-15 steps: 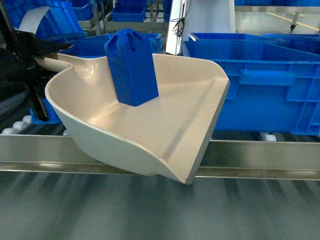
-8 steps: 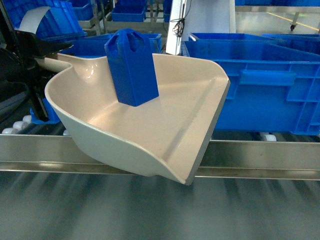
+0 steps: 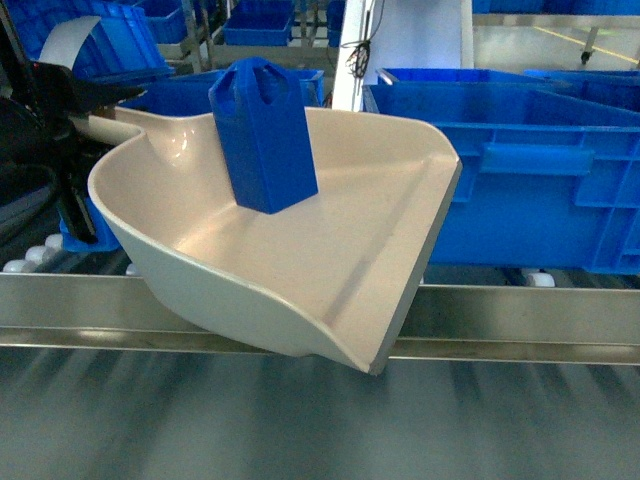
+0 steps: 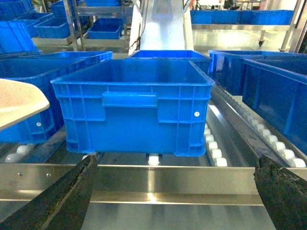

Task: Place part in tray to right shelf

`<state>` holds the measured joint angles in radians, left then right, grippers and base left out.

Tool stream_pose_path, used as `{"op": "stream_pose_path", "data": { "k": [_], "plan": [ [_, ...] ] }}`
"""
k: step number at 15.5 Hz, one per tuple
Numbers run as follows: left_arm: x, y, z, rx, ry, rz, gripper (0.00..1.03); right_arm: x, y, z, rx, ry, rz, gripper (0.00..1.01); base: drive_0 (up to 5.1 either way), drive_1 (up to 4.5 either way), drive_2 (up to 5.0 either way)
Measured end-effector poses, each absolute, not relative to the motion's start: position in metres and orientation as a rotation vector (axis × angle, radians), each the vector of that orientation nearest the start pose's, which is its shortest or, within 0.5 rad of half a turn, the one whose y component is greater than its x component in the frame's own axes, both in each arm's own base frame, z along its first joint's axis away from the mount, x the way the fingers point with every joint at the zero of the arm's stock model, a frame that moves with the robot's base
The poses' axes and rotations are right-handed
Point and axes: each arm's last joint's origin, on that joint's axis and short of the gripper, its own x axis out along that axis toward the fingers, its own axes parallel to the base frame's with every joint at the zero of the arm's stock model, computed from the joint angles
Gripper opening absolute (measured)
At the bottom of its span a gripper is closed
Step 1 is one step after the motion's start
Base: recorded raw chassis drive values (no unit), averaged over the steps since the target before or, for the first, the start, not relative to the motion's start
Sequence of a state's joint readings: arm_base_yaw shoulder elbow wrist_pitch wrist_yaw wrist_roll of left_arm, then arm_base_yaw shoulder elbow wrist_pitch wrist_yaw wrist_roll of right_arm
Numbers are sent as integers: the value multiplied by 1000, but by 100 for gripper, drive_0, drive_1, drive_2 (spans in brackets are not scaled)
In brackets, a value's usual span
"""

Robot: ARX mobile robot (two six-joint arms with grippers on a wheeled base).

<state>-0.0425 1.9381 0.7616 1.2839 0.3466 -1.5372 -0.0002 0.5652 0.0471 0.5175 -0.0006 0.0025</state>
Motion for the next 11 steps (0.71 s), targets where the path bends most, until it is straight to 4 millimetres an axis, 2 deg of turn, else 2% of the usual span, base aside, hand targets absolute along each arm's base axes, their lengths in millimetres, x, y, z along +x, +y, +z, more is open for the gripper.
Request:
{"op": "stream_pose_path", "data": {
  "k": [7,11],
  "plan": [
    [358,-25,157,-1500,214,-381,12,137,0,174,2,11,0,98,-12,416,-439],
    [358,-25,157,-1499,214,-386,12,137,0,175,2,9,0,98,0,0,0]
  ]
}}
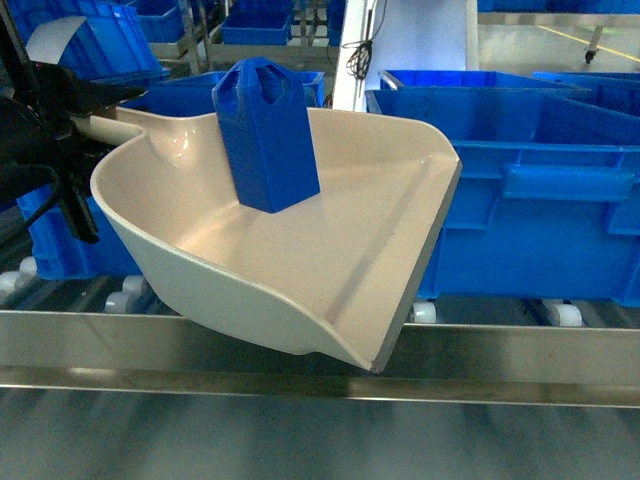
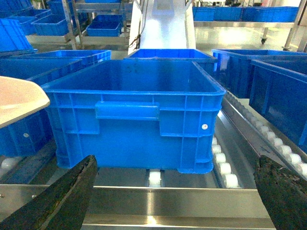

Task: Place part in tray to right shelf

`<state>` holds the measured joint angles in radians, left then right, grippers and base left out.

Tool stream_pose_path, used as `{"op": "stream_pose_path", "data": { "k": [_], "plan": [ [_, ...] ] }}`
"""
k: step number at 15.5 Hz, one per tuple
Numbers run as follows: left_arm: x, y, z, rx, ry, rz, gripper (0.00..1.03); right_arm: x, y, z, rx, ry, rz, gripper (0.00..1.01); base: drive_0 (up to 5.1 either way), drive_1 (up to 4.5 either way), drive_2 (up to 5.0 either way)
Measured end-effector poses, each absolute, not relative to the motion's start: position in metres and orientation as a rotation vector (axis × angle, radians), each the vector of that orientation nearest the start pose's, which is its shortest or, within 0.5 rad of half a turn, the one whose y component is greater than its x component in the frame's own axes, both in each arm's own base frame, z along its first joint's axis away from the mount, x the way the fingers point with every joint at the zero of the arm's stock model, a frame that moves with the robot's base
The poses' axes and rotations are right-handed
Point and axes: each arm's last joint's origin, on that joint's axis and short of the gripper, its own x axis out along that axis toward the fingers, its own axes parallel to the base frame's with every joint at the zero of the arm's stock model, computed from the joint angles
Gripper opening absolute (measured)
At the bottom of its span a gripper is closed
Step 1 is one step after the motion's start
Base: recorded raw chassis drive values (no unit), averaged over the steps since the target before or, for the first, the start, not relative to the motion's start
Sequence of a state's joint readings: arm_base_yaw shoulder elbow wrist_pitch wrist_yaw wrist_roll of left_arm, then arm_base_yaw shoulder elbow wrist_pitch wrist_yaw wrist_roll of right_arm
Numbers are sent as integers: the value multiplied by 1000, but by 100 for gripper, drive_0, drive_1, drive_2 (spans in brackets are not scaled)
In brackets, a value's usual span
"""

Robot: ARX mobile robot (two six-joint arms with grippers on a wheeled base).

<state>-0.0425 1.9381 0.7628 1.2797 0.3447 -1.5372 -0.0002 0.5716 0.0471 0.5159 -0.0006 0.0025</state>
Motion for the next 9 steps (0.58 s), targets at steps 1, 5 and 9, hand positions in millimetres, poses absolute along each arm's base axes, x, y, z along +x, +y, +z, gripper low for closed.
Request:
{"op": "stream_pose_path", "data": {
  "k": [1,5,9],
  "plan": [
    [358,-25,157,-1499,213,-386,12,137,0,175,2,6,0,98,0,0,0],
    [358,-25,157,-1499,214,-387,12,136,0,175,2,4,0,98,0,0,0],
    [358,-25,157,-1499,214,-387,12,136,0,175,2,5,0,98,0,0,0]
  ]
}}
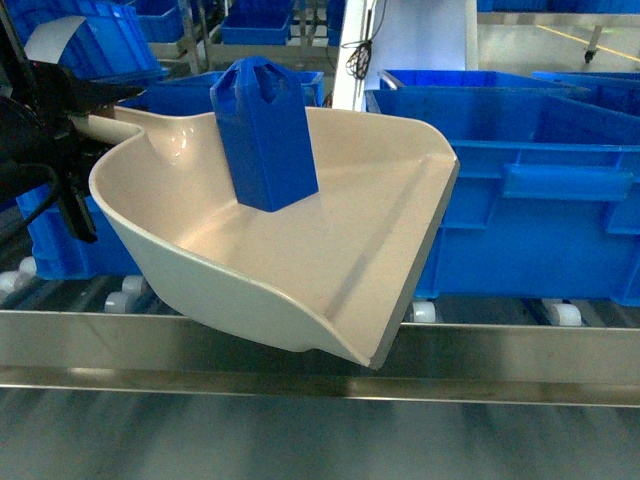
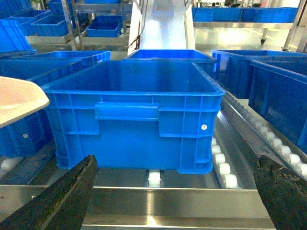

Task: Place part in tray to right shelf

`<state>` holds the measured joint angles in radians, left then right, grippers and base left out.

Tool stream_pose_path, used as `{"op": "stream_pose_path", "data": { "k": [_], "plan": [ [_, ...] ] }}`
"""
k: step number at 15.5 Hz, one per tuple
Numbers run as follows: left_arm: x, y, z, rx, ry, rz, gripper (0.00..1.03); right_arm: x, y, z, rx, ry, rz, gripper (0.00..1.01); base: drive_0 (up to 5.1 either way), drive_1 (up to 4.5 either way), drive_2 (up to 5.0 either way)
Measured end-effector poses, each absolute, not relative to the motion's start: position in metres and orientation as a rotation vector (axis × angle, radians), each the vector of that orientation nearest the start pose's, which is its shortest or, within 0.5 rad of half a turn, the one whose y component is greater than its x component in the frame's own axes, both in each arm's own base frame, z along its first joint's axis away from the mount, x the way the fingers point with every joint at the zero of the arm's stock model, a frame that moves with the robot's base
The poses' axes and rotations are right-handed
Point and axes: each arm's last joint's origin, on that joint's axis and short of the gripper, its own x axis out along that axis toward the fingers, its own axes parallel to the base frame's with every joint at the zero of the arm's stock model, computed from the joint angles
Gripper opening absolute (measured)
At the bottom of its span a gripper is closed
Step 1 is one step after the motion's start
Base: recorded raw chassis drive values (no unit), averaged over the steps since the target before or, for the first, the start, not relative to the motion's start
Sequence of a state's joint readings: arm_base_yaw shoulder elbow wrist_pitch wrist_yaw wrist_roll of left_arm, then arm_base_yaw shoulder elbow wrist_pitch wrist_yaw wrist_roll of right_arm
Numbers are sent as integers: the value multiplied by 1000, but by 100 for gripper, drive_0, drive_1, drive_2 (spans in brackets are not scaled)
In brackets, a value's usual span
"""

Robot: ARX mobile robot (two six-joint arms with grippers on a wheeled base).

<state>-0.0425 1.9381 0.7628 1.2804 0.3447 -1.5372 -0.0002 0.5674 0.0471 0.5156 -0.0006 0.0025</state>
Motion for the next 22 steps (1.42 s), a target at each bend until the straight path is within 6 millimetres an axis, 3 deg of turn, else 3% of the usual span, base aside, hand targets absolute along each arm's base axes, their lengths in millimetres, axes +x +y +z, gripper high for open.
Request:
{"op": "stream_pose_path", "data": {
  "k": [22],
  "plan": [
    [358,-25,157,-1499,214,-387,12,136,0,175,2,5,0,98,0,0,0]
  ]
}}
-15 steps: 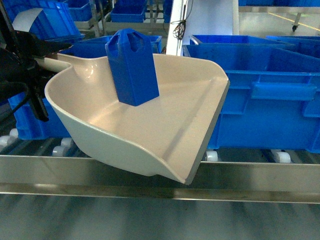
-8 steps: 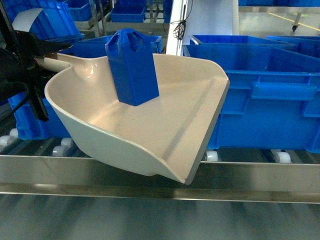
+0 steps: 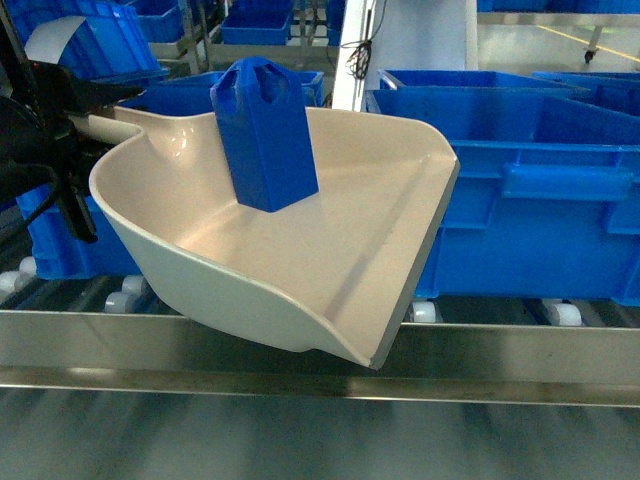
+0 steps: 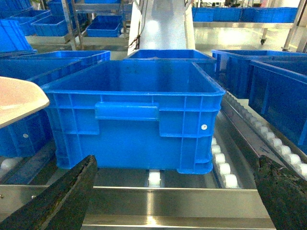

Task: Place part in tray to right shelf

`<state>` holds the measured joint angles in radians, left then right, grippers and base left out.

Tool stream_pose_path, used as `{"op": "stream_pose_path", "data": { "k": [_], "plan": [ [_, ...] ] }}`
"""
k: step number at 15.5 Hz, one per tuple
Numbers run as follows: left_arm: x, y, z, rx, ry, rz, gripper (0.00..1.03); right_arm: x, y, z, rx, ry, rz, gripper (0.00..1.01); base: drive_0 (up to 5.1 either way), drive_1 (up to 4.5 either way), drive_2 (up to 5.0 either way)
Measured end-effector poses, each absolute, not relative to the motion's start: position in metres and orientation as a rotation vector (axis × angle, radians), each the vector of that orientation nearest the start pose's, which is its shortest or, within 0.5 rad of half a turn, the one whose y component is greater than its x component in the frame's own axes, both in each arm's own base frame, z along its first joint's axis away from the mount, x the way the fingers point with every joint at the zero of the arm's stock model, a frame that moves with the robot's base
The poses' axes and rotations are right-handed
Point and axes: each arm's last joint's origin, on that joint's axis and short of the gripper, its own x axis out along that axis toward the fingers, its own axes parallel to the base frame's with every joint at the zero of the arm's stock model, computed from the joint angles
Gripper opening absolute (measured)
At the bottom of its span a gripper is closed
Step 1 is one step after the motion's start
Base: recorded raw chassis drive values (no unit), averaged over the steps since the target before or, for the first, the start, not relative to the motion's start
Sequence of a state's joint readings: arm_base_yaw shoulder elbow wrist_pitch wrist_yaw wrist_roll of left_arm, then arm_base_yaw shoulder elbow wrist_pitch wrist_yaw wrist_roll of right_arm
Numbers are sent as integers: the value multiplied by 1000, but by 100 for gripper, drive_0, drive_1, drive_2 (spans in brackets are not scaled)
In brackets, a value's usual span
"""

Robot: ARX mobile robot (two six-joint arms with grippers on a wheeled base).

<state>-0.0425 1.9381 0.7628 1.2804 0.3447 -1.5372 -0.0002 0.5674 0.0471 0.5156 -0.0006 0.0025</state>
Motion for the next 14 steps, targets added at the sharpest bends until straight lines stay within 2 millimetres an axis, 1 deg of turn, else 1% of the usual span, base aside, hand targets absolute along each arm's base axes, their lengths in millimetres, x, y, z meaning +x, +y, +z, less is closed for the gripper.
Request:
{"op": "stream_pose_path", "data": {
  "k": [14],
  "plan": [
    [358,-25,157,-1499,214,-387,12,136,0,175,2,5,0,98,0,0,0]
  ]
}}
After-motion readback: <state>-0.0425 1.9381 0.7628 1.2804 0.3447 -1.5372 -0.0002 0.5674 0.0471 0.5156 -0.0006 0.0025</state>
